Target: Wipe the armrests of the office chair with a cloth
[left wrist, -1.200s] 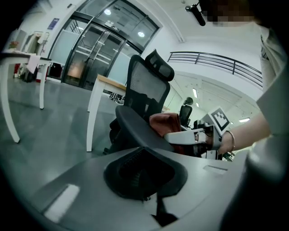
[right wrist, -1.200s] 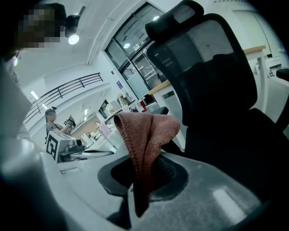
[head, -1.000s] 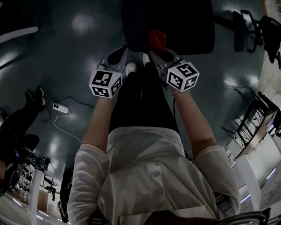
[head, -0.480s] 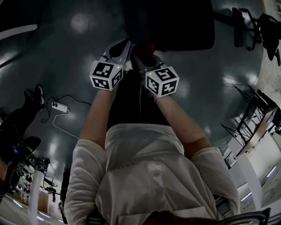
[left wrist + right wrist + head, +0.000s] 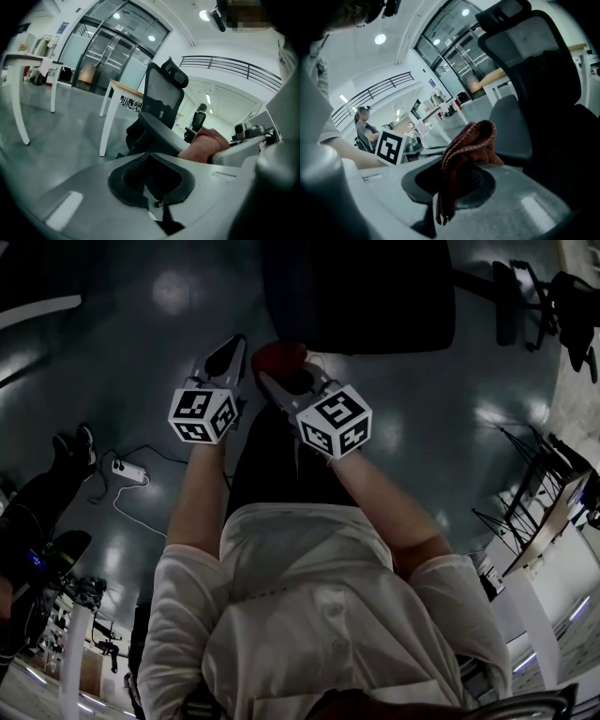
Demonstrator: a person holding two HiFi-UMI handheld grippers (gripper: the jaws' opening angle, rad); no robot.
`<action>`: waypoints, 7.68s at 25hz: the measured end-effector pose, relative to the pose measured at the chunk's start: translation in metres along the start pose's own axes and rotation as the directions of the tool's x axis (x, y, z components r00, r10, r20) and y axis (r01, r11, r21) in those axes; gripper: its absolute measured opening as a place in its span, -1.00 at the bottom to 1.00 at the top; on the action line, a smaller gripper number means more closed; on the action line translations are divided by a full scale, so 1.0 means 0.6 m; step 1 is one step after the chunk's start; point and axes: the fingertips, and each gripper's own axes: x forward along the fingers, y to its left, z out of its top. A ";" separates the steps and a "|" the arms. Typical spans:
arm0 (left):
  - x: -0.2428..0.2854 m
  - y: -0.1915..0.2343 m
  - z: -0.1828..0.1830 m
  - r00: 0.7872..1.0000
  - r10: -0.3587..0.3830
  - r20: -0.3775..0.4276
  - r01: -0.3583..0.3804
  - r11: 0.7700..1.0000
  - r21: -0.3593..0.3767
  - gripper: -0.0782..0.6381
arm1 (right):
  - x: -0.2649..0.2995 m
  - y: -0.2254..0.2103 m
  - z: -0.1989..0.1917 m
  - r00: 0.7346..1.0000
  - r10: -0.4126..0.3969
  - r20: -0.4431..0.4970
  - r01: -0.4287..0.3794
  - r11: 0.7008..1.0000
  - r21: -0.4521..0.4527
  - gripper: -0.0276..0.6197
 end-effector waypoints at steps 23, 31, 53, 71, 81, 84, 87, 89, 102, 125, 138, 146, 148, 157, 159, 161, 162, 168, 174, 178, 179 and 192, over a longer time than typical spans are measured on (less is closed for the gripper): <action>0.055 -0.056 -0.002 0.997 0.075 0.000 -0.074 0.989 -0.129 -0.75 | 0.122 -0.360 0.375 0.971 -0.238 -0.021 0.211 0.893 -0.397 -0.77; 0.067 -0.057 -0.021 0.994 0.107 0.011 -0.103 0.976 -0.194 -0.76 | 0.183 -0.337 0.335 0.951 -0.233 -0.204 0.102 0.858 -0.504 -0.76; 0.001 -0.014 -0.018 0.988 0.141 0.060 -0.126 0.972 -0.200 -0.74 | 0.234 -0.168 0.223 0.851 -0.233 -0.470 -0.185 0.706 -0.684 -0.76; -0.101 -0.009 -0.045 0.995 0.087 0.049 -0.080 0.989 -0.127 -0.75 | 0.146 -0.082 0.070 0.756 -0.340 -0.560 -0.260 0.629 -0.732 -0.76; -0.128 -0.034 -0.092 1.000 0.022 0.005 -0.022 0.995 -0.093 -0.75 | 0.096 -0.042 0.006 0.761 -0.332 -0.558 -0.240 0.655 -0.716 -0.76; -0.140 -0.043 -0.088 1.000 0.015 -0.002 -0.016 0.997 -0.072 -0.75 | 0.085 -0.023 -0.016 0.758 -0.287 -0.585 -0.244 0.708 -0.663 -0.76; -0.151 -0.050 -0.067 1.000 0.014 0.013 -0.013 0.999 -0.049 -0.75 | 0.068 -0.004 -0.024 0.776 -0.227 -0.588 -0.214 0.783 -0.584 -0.76; -0.152 -0.057 -0.051 1.000 0.008 0.023 -0.007 1.000 -0.030 -0.75 | 0.055 0.002 -0.018 0.812 -0.180 -0.554 -0.176 0.830 -0.528 -0.76; -0.136 -0.218 0.184 0.978 -0.142 0.153 0.108 0.972 0.209 -0.74 | -0.216 -0.010 0.185 0.979 -0.178 0.094 0.199 0.925 -0.322 -0.77; 0.104 -0.787 0.046 0.917 -0.398 0.019 0.378 0.884 0.275 -0.74 | -0.912 -0.321 -0.017 0.704 -0.579 0.411 0.593 0.798 0.110 -0.76; 0.344 -0.834 0.084 0.931 -0.363 -0.037 0.359 0.897 0.256 -0.74 | -0.979 -0.521 0.041 0.713 -0.597 0.367 0.616 0.784 0.079 -0.76; 0.473 -0.777 0.219 0.958 -0.282 0.052 0.264 0.938 0.225 -0.74 | -0.927 -0.651 0.177 0.808 -0.517 0.284 0.548 0.836 -0.038 -0.76; 0.493 -0.761 0.239 0.966 -0.246 0.076 0.229 0.955 0.187 -0.74 | -0.906 -0.673 0.210 0.828 -0.490 0.273 0.523 0.850 -0.060 -0.76; 0.548 -0.707 0.202 0.996 -0.068 0.064 0.065 0.996 0.053 -0.74 | -0.760 -0.760 0.307 0.956 -0.277 0.100 0.294 0.920 -0.260 -0.76; 0.557 -0.705 0.185 0.998 -0.032 0.059 0.031 0.999 0.026 -0.74 | -0.730 -0.780 0.321 0.969 -0.243 0.054 0.247 0.918 -0.309 -0.76; 0.565 -0.709 0.163 0.998 0.006 0.057 -0.006 1.000 -0.009 -0.74 | -0.705 -0.799 0.329 0.978 -0.210 0.004 0.198 0.914 -0.354 -0.76; 0.570 -0.711 0.153 0.998 0.025 0.058 -0.023 0.999 -0.028 -0.74 | -0.692 -0.809 0.331 0.981 -0.195 -0.022 0.172 0.911 -0.375 -0.76; 0.620 -0.684 0.089 0.996 0.086 0.002 -0.086 0.993 -0.082 -0.74 | -0.588 -0.870 0.343 0.969 -0.201 -0.145 0.092 0.836 -0.541 -0.75; 0.639 -0.683 0.018 0.994 0.111 -0.012 -0.111 0.973 -0.204 -0.74 | -0.514 -0.886 0.342 0.960 -0.205 -0.191 0.033 0.761 -0.648 -0.75; 0.644 -0.700 -0.025 0.993 0.101 -0.060 -0.112 0.970 -0.216 -0.74 | -0.502 -0.877 0.330 0.958 -0.194 -0.211 -0.002 0.730 -0.684 -0.75; 0.646 -0.703 -0.030 0.993 0.097 -0.062 -0.109 0.970 -0.216 -0.74 | -0.502 -0.874 0.329 0.959 -0.188 -0.211 -0.007 0.729 -0.684 -0.75; 0.649 -0.710 -0.039 0.999 0.036 -0.034 -0.043 0.973 -0.226 -0.74 | -0.519 -0.805 0.266 0.969 -0.104 -0.223 -0.064 0.769 -0.636 -0.75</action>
